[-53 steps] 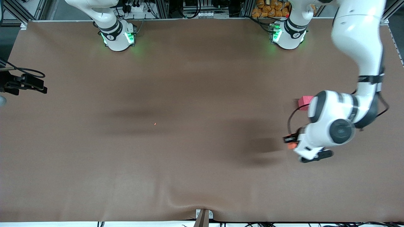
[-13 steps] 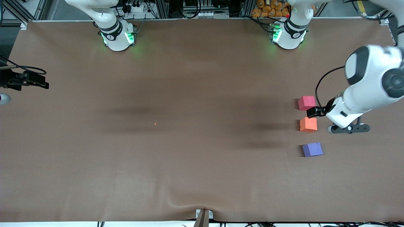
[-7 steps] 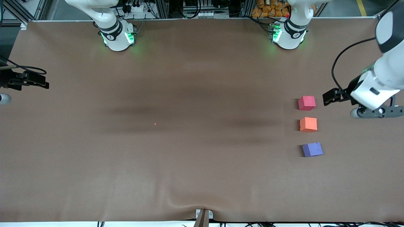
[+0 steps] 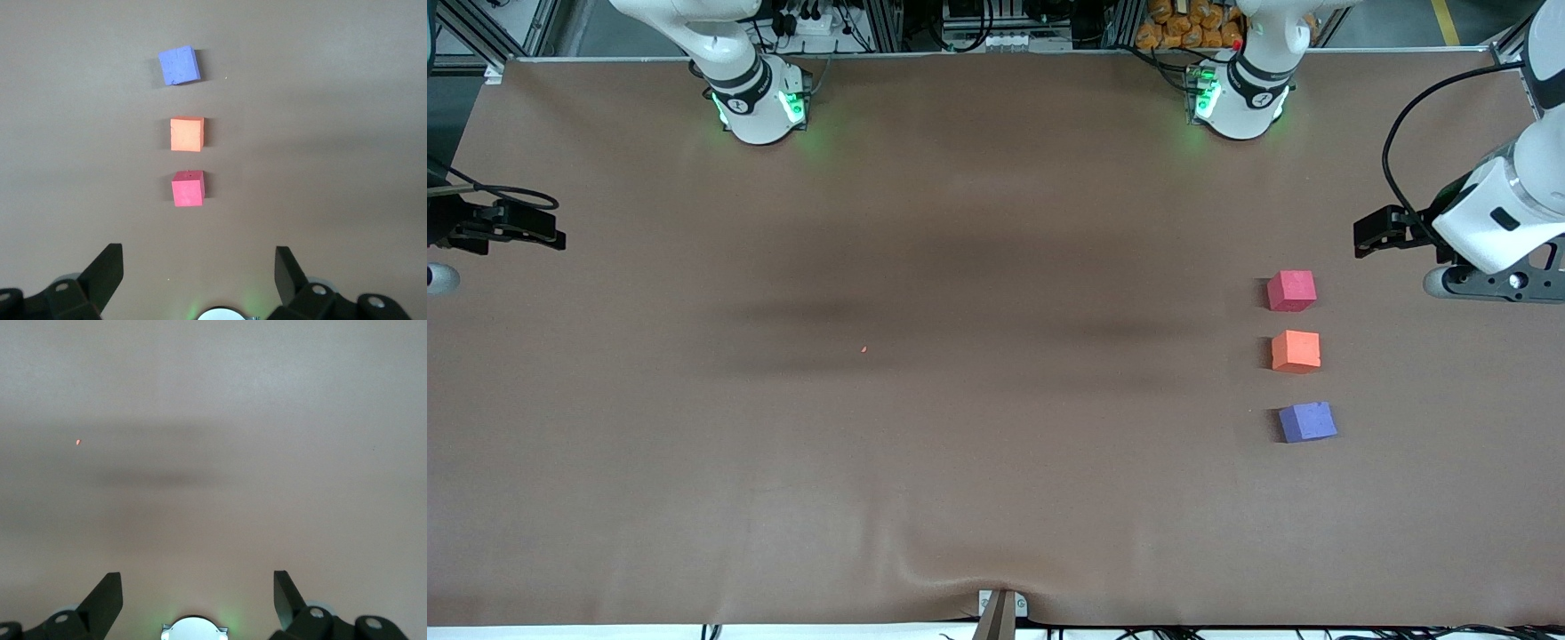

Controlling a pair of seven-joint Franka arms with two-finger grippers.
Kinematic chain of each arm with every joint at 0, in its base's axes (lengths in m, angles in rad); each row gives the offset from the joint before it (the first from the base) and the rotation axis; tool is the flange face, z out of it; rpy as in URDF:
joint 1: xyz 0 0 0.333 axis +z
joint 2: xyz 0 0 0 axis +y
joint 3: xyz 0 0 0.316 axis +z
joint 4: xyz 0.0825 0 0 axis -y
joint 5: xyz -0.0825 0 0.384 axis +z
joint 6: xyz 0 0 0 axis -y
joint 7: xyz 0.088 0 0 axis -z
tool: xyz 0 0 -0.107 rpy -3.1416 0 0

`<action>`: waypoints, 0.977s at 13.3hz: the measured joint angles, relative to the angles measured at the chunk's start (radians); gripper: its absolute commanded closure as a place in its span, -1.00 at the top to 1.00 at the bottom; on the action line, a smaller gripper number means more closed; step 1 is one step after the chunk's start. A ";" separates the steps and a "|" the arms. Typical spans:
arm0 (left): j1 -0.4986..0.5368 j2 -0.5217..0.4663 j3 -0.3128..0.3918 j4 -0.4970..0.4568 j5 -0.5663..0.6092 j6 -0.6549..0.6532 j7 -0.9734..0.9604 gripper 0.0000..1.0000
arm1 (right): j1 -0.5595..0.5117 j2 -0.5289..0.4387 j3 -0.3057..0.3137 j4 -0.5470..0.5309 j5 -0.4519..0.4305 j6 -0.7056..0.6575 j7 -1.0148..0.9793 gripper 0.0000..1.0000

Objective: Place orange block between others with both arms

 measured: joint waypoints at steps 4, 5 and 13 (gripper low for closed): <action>-0.053 -0.030 0.031 0.006 0.000 -0.022 0.004 1.00 | 0.000 0.000 0.000 0.000 0.000 0.000 0.000 1.00; -0.107 -0.040 0.080 0.006 0.000 -0.025 0.004 1.00 | 0.000 0.000 0.000 0.000 0.000 0.000 0.000 1.00; -0.252 -0.065 0.237 0.006 -0.003 -0.099 0.005 1.00 | 0.000 0.000 0.000 0.000 0.000 0.000 0.000 1.00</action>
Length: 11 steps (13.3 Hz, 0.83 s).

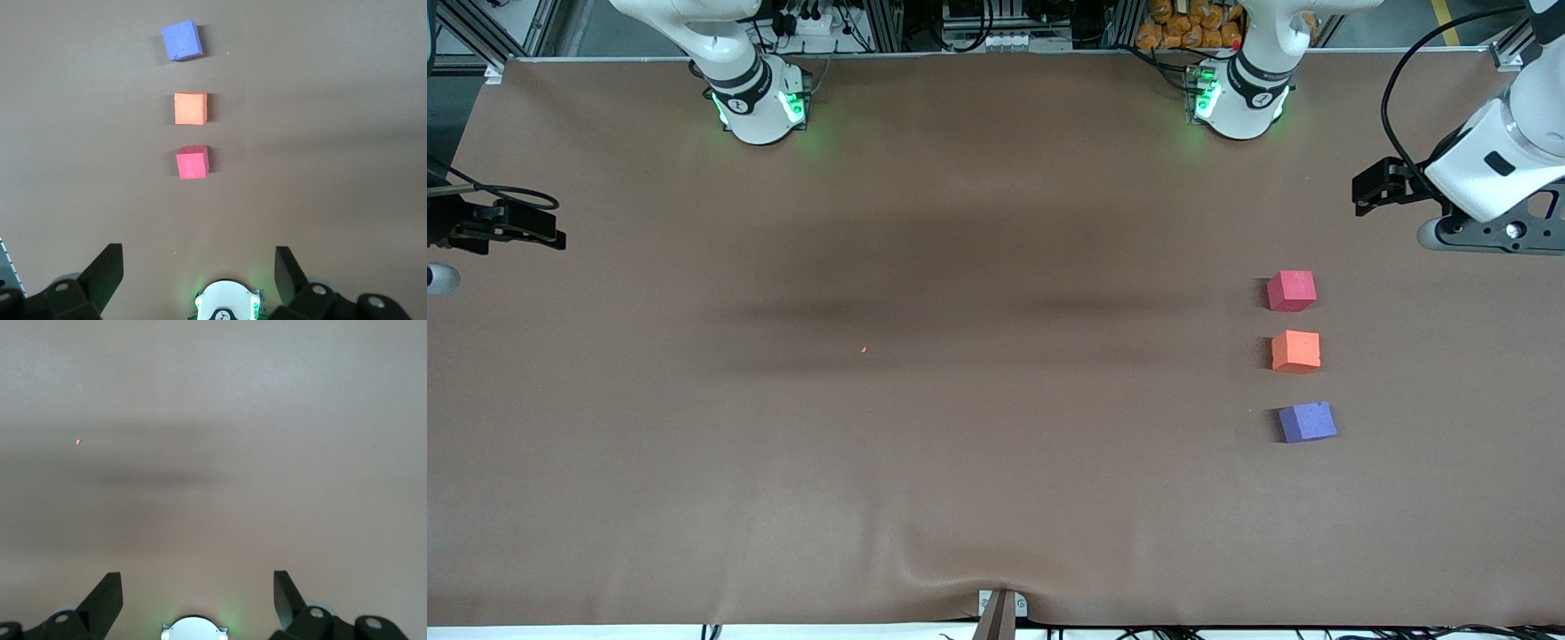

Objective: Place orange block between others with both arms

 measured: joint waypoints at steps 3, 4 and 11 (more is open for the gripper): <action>0.003 -0.006 0.004 0.003 -0.004 0.000 0.000 1.00 | 0.000 0.000 0.000 0.000 0.000 0.000 0.000 1.00; 0.011 -0.019 0.005 0.006 -0.008 0.000 0.000 1.00 | 0.000 0.000 0.001 0.000 0.000 0.000 0.000 1.00; 0.042 -0.088 0.007 0.006 -0.022 -0.005 0.001 1.00 | 0.000 0.000 0.003 0.000 0.000 0.000 0.000 1.00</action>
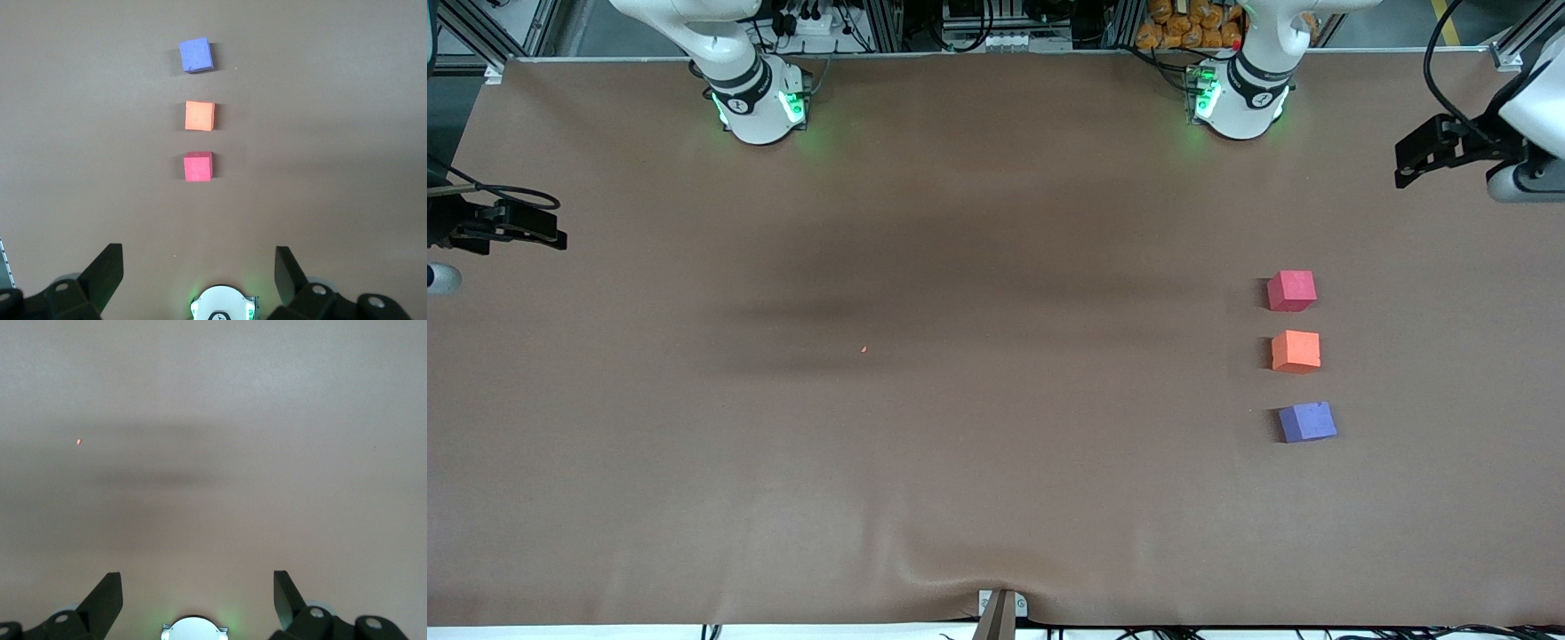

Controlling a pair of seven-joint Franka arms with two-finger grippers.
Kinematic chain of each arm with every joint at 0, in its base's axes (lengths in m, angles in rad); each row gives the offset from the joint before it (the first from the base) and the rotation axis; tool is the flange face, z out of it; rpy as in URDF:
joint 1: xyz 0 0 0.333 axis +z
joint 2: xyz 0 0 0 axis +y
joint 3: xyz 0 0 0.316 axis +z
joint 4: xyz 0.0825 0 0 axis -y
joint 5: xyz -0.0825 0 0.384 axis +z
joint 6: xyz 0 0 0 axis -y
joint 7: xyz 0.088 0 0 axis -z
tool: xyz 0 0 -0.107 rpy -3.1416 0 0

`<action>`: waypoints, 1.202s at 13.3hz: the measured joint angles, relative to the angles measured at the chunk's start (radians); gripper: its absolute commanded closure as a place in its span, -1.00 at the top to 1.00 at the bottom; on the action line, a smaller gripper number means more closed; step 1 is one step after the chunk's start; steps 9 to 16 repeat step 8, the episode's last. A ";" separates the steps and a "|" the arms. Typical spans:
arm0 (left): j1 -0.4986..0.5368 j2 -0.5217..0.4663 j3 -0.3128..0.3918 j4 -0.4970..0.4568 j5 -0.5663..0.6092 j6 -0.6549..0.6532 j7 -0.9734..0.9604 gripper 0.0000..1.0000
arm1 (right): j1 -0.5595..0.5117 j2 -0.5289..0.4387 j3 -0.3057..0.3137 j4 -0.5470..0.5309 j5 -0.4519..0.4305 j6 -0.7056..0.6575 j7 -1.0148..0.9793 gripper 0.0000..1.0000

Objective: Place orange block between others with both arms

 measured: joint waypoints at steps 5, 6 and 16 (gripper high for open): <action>0.000 -0.008 -0.001 -0.002 -0.010 -0.002 0.000 1.00 | 0.000 0.000 0.001 0.000 0.000 0.000 0.000 1.00; 0.000 -0.008 -0.001 -0.002 -0.011 -0.002 0.000 1.00 | 0.000 0.000 0.001 0.000 0.000 0.000 0.000 1.00; 0.000 -0.008 -0.002 -0.002 -0.011 -0.002 0.000 1.00 | 0.000 0.000 0.002 0.000 0.000 0.000 0.000 1.00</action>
